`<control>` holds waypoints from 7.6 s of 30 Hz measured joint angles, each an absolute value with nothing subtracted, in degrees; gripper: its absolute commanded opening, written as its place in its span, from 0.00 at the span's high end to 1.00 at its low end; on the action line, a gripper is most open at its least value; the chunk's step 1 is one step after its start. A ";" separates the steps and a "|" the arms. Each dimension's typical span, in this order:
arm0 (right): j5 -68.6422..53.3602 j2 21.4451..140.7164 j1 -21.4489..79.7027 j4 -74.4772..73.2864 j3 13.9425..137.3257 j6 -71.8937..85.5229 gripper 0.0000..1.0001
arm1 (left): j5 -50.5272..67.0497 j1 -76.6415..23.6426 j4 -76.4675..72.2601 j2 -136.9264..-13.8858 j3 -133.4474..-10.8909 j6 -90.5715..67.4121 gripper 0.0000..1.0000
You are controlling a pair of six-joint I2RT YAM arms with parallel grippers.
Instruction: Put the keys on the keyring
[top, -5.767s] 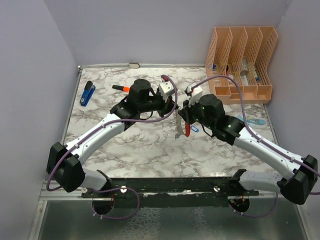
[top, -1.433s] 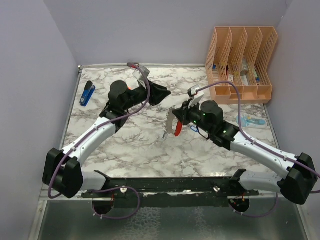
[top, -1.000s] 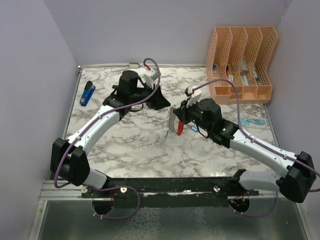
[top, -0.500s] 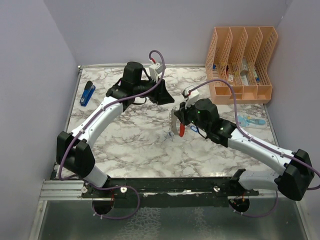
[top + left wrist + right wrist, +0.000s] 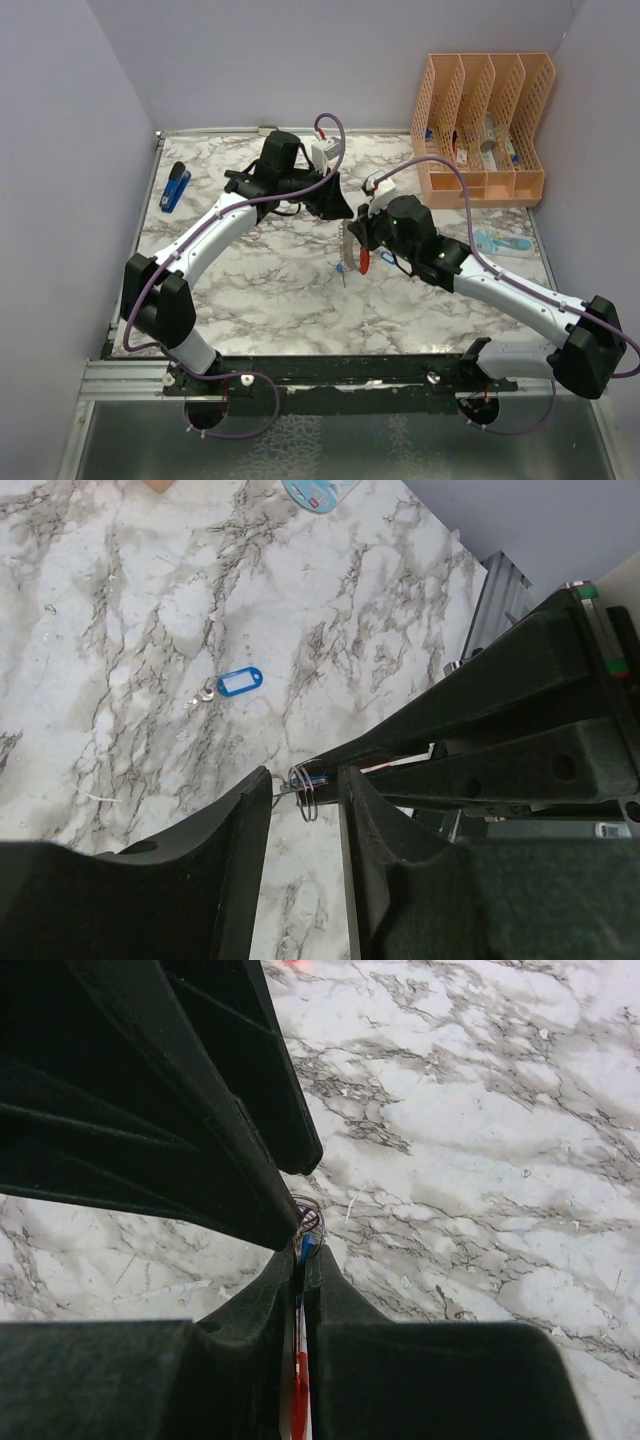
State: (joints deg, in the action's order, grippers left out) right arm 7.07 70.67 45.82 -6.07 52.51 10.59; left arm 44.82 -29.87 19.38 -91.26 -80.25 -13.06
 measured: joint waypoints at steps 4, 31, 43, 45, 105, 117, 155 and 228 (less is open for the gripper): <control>7.07 70.67 45.82 -6.11 52.82 10.61 0.99 | 44.80 -29.82 19.79 -91.31 -80.25 -12.10 0.78; 9.02 70.74 45.67 -5.15 52.84 16.91 0.99 | 40.66 -30.06 13.65 -91.00 -78.39 -13.76 1.00; 9.85 72.73 45.56 -1.83 51.90 23.44 0.99 | 32.91 -30.55 -4.75 -86.41 -65.65 -25.47 1.00; 9.82 73.56 45.41 -0.54 51.88 23.97 0.99 | 31.48 -30.85 -7.42 -86.06 -64.20 -27.18 1.00; 8.01 73.34 46.22 -3.51 52.34 15.11 0.99 | 41.54 -30.41 35.35 -95.00 -88.44 -0.84 0.78; 7.70 73.32 46.22 -3.86 52.34 14.79 0.99 | 41.17 -30.39 35.38 -95.81 -88.47 -0.01 1.00; 8.19 73.52 45.25 -1.78 51.20 16.08 0.99 | 33.89 -30.57 10.44 -92.07 -74.30 -31.31 1.00; 12.16 80.44 45.34 -3.29 55.99 30.63 0.99 | 17.72 -32.01 -10.00 -87.35 -59.66 -44.27 1.00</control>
State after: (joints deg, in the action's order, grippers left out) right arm 12.16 80.44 45.34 -3.29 55.99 30.63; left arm 17.72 -32.01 -10.00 -87.35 -59.66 -44.27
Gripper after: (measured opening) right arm 0.045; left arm 0.011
